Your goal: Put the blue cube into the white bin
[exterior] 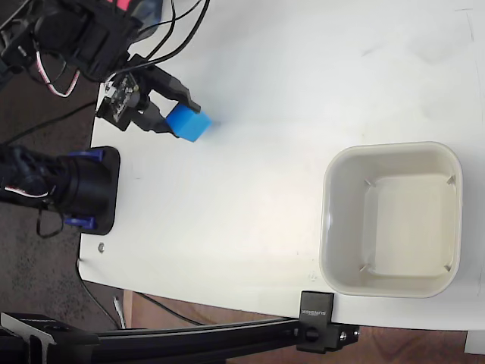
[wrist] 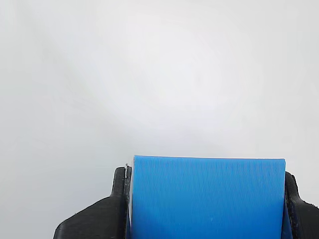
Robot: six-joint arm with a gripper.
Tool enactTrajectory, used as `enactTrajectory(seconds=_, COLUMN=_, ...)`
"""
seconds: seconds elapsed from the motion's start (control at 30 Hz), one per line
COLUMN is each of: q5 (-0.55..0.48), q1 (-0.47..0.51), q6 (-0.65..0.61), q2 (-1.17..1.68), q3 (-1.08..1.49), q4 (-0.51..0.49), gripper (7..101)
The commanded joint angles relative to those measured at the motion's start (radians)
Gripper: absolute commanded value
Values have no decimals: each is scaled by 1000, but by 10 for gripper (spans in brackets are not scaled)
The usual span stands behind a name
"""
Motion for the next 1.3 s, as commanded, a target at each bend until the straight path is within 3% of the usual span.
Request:
enactTrajectory(seconds=0.03, q5=20, q1=144, q6=-298, q2=100, q3=-129, q4=-58, gripper=390)
enactTrajectory(seconds=0.17, q5=-43, q1=344, q6=-673, q2=107, q3=-207, q4=-232, gripper=390)
enactTrajectory(seconds=0.27, q5=-156, q1=499, q6=-930, q2=101, q3=-219, q4=-417, gripper=390)
enactTrajectory(seconds=0.5, q5=-373, q1=729, q6=-1262, q2=-14, q3=-229, q4=-782, gripper=390)
enactTrajectory(seconds=0.7, q5=-511, q1=816, q6=-1365, q2=-109, q3=-189, q4=-1063, gripper=390)
enactTrajectory(seconds=0.93, q5=-632, q1=871, q6=-1410, q2=-244, q3=-282, q4=-1183, gripper=441)
enactTrajectory(seconds=1.1, q5=-696, q1=907, q6=-1445, q2=-319, q3=-325, q4=-1267, gripper=750)
enactTrajectory(seconds=1.17, q5=-726, q1=920, q6=-1463, q2=-341, q3=-336, q4=-1298, gripper=954)
enactTrajectory(seconds=1.2, q5=-726, q1=922, q6=-1471, q2=-347, q3=-333, q4=-1322, gripper=1000)
enactTrajectory(seconds=1.3, q5=-715, q1=919, q6=-1500, q2=-331, q3=-295, q4=-1368, gripper=1003)
